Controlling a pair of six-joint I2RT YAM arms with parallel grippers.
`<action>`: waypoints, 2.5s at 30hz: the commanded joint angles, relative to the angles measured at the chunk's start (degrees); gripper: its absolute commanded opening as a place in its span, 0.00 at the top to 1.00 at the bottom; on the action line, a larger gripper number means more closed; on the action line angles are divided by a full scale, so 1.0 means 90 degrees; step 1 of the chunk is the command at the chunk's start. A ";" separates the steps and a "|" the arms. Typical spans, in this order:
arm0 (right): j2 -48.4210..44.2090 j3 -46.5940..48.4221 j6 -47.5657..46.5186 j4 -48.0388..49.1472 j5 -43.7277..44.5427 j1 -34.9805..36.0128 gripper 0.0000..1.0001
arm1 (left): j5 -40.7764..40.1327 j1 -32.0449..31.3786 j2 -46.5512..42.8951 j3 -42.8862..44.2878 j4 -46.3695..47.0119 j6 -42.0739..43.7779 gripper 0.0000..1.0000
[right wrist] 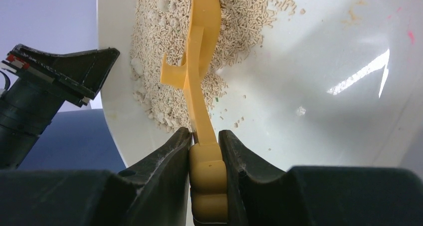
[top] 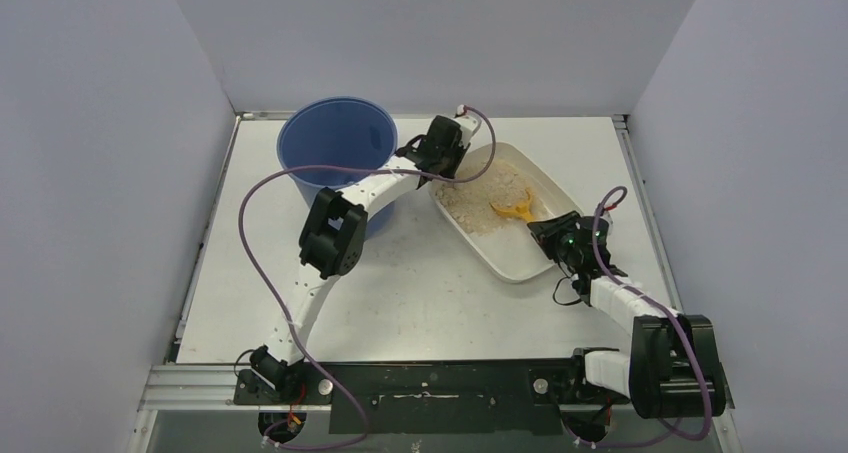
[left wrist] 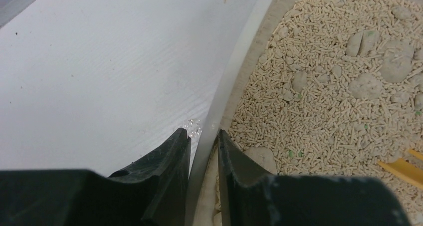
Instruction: Clean the litter box
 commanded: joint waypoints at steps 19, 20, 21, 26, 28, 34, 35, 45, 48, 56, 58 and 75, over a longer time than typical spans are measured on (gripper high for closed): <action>-0.0699 -0.0251 -0.2277 -0.2589 -0.2331 -0.0739 1.00 | -0.0364 -0.1454 -0.3080 -0.4855 0.1661 -0.0839 1.00; -0.0826 -0.0222 -0.2304 -0.2737 -0.2306 -0.0740 1.00 | -0.0422 -0.1487 -0.3203 -0.5008 0.1676 -0.0875 1.00; -0.0979 -0.0174 -0.2343 -0.2898 -0.2270 -0.0740 1.00 | -0.0448 -0.1534 -0.3329 -0.5150 0.1674 -0.0892 1.00; -0.1660 0.0046 -0.2696 -0.3649 -0.2002 -0.0749 1.00 | -0.0665 -0.1655 -0.4020 -0.5839 0.1574 -0.1073 1.00; -0.1770 -0.0093 -0.2716 -0.3517 -0.2026 -0.0750 1.00 | -0.0675 -0.1676 -0.4348 -0.6232 0.1643 -0.1198 1.00; -0.1581 -0.0539 -0.2602 -0.3007 -0.2442 -0.0769 1.00 | -0.0857 -0.1827 -0.5054 -0.7009 0.1468 -0.1510 1.00; -0.1560 -0.0545 -0.2631 -0.2996 -0.2493 -0.0778 1.00 | -0.0970 -0.1871 -0.5115 -0.7020 0.1348 -0.1516 1.00; -0.1395 -0.0986 -0.2578 -0.1765 -0.2788 -0.0789 1.00 | -0.1170 -0.2044 -0.5916 -0.7598 0.1190 -0.1855 1.00; -0.1206 -0.1358 -0.2123 -0.0627 -0.3178 -0.0789 1.00 | -0.1178 -0.2044 -0.6110 -0.7763 0.1244 -0.1991 1.00; -0.0563 -0.1634 -0.1595 0.1051 -0.4059 -0.0779 1.00 | -0.1447 -0.2044 -0.6211 -0.7827 0.1161 -0.2320 1.00; -0.0395 -0.1665 -0.1455 0.1392 -0.4283 -0.0779 1.00 | -0.1557 -0.2040 -0.6219 -0.7804 0.1151 -0.2379 1.00; -0.0983 -0.1802 -0.1054 0.1938 -0.4546 -0.0793 1.00 | -0.2299 -0.2035 -0.6093 -0.7405 0.0701 -0.2669 0.49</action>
